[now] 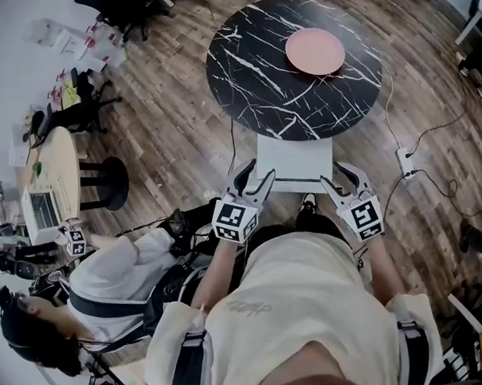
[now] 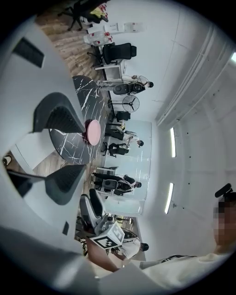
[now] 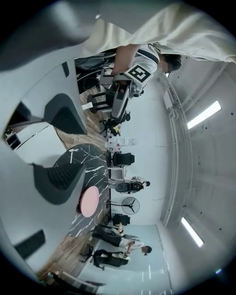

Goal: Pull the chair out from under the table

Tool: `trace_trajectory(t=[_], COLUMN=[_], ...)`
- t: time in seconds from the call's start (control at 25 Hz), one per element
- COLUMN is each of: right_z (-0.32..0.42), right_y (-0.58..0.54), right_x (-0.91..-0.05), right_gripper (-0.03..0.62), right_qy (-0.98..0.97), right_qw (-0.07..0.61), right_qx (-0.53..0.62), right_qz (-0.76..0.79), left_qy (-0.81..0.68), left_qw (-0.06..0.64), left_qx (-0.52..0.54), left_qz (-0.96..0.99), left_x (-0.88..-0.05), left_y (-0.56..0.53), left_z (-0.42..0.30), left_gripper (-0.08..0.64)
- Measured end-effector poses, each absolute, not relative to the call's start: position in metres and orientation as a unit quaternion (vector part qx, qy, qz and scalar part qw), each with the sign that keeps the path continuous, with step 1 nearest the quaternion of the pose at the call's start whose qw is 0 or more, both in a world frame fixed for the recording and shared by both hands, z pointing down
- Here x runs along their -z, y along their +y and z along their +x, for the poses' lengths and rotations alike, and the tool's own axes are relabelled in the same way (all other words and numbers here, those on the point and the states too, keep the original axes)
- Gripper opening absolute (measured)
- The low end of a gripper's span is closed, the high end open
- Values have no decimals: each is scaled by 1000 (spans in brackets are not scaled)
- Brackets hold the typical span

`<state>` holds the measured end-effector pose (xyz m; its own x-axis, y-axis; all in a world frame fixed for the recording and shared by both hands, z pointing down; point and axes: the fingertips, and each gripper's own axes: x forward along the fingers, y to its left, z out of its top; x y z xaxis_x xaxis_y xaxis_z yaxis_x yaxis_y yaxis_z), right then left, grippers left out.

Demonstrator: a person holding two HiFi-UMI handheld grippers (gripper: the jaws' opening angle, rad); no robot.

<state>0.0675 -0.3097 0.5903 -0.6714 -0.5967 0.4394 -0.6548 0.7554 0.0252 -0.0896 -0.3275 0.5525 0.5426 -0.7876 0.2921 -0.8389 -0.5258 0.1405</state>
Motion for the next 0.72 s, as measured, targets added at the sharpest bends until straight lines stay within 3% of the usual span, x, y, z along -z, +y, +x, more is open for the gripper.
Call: trace_trajectory(t=[0.32,0.72], right_z=[72,80], right_y=[-325,-316], right_x=[-593,-602], right_gripper=[209,213], right_qy=[-918,-911], right_qw=[202,236], right_qx=[-68,-93], right_qz=[335,326], left_qy=[-460,-408], left_qw=[122,144], left_qx=[-104,-166], left_qz=[874,886], left_x=[-548,-576], left_y=[-337,-316], left_z=[-84,-122], left_gripper=[239,239])
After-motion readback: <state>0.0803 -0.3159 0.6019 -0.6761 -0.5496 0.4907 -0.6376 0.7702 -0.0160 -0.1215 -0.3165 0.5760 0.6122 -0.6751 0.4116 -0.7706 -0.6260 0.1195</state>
